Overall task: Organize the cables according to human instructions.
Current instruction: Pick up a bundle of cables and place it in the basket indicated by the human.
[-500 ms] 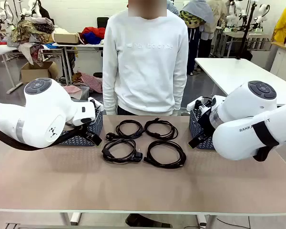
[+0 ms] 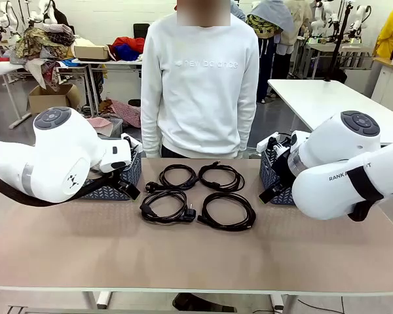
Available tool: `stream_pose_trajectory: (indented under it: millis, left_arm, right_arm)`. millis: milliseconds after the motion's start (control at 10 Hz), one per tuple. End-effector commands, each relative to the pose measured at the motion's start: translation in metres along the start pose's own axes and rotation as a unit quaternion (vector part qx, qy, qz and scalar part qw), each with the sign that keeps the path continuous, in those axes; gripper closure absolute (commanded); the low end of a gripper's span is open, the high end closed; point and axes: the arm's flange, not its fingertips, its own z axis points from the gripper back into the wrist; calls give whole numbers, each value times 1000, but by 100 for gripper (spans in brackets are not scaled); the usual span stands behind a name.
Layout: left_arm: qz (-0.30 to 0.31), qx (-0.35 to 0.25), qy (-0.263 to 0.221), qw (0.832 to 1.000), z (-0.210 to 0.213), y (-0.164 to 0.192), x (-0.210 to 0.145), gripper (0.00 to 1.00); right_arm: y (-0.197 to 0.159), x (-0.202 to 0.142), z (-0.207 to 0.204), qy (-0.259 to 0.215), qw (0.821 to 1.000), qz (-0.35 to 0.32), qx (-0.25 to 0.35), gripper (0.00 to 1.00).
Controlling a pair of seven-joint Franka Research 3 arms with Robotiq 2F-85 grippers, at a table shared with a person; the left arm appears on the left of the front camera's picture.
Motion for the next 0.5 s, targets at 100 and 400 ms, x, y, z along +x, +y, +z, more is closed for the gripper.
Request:
stream_pose_trajectory:
  millis: [100, 400]
  left_arm:
    - [0, 0, 0, 1000, 0, 0, 0, 0]
    - [0, 0, 0, 1000, 0, 0, 0, 0]
  right_arm:
    - [0, 0, 0, 0, 1000, 0, 0, 0]
    - [0, 0, 0, 0, 1000, 0, 0, 0]
